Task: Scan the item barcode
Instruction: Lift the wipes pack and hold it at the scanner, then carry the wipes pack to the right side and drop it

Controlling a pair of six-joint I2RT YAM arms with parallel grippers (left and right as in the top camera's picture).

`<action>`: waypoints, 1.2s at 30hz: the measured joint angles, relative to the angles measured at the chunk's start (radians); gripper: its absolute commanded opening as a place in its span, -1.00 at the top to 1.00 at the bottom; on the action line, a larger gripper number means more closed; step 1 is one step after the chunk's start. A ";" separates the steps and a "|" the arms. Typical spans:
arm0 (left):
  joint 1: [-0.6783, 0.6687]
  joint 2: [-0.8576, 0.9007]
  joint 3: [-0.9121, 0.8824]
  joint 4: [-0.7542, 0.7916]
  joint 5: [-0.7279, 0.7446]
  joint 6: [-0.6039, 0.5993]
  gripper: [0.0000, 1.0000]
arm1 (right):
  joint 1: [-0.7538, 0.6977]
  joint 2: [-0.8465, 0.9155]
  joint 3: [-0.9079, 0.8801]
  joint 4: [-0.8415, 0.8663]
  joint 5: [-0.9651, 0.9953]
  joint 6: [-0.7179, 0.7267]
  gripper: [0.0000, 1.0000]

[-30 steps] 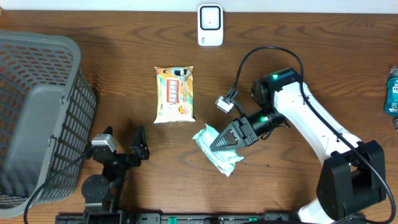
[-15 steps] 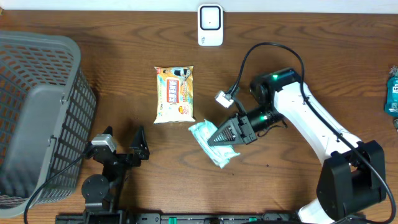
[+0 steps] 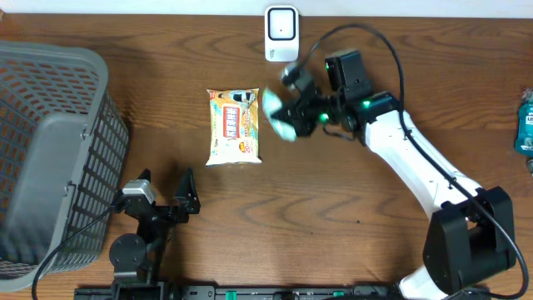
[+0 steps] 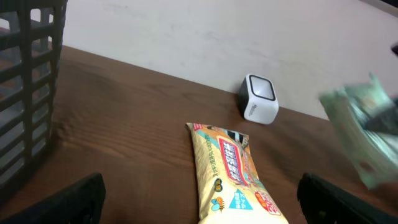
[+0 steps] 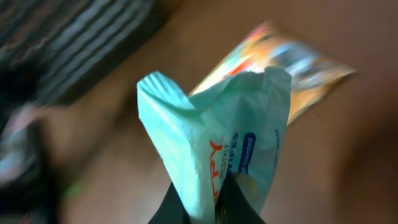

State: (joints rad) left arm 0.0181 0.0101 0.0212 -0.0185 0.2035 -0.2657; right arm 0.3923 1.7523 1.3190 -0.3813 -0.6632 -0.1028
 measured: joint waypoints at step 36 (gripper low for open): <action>0.000 0.000 0.000 0.000 0.000 0.000 -0.96 | 0.008 0.757 0.904 0.119 0.829 0.103 0.98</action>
State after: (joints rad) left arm 0.0181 0.0105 0.0212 -0.0185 0.2035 -0.2657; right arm 0.4004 2.5095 2.2234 -0.2619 0.1661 0.0006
